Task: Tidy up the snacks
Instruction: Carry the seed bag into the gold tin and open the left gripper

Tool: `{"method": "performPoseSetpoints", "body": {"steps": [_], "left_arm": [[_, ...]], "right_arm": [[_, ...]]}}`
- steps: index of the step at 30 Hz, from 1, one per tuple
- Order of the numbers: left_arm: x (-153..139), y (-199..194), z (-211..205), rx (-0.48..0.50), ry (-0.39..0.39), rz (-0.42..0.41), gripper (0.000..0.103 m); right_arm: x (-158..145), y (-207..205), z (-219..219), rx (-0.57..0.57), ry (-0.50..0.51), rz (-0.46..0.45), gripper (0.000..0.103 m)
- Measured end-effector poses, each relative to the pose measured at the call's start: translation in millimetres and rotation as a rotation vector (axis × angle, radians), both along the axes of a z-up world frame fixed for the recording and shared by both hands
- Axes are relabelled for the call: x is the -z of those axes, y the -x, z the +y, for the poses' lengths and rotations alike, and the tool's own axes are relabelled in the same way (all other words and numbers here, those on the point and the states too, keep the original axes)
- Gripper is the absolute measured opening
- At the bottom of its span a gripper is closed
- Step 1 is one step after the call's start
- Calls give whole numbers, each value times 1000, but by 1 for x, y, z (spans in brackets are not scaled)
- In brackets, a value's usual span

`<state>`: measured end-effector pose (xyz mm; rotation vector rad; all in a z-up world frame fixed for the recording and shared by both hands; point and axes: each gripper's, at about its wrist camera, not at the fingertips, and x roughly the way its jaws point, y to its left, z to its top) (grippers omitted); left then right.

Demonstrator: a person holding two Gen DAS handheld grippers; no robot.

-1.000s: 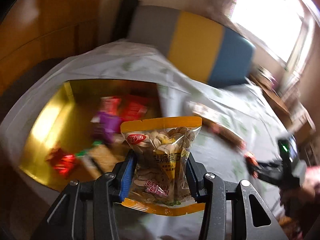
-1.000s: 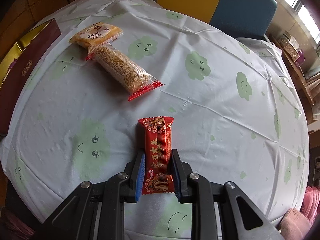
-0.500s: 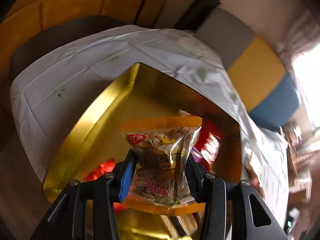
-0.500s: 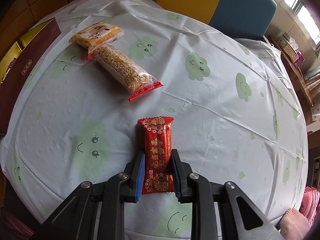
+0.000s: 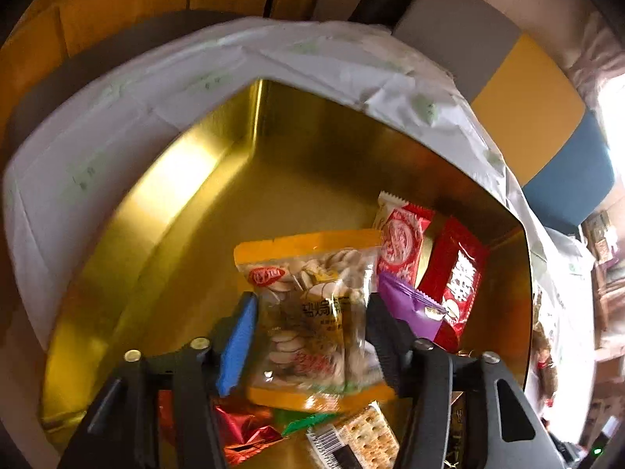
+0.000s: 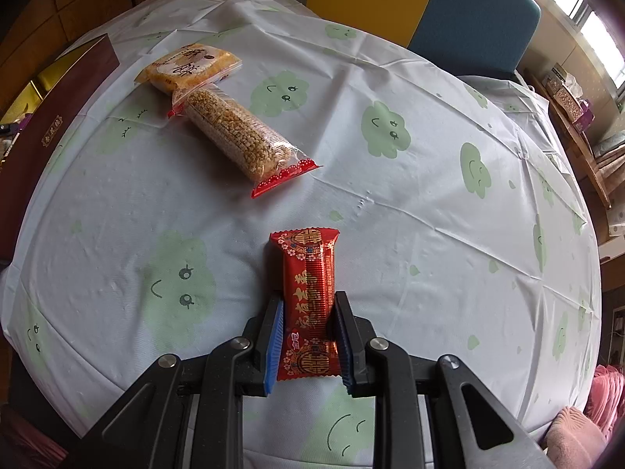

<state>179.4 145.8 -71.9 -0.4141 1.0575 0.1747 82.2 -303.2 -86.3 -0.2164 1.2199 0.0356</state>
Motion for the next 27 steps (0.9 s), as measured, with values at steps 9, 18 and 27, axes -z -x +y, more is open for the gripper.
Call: {"method": "performPoseSetpoints", "body": {"steps": [9, 18, 27], "left_arm": [[-45, 32, -20, 8, -164, -130, 64], [-70, 88, -61, 96, -262, -250, 64], [-70, 124, -86, 173, -286, -263, 64]], "right_arm": [[0, 2, 5, -10, 24, -8, 25], [-1, 7, 13, -31, 56, -19, 25], [-2, 11, 18, -47, 79, -29, 25]]}}
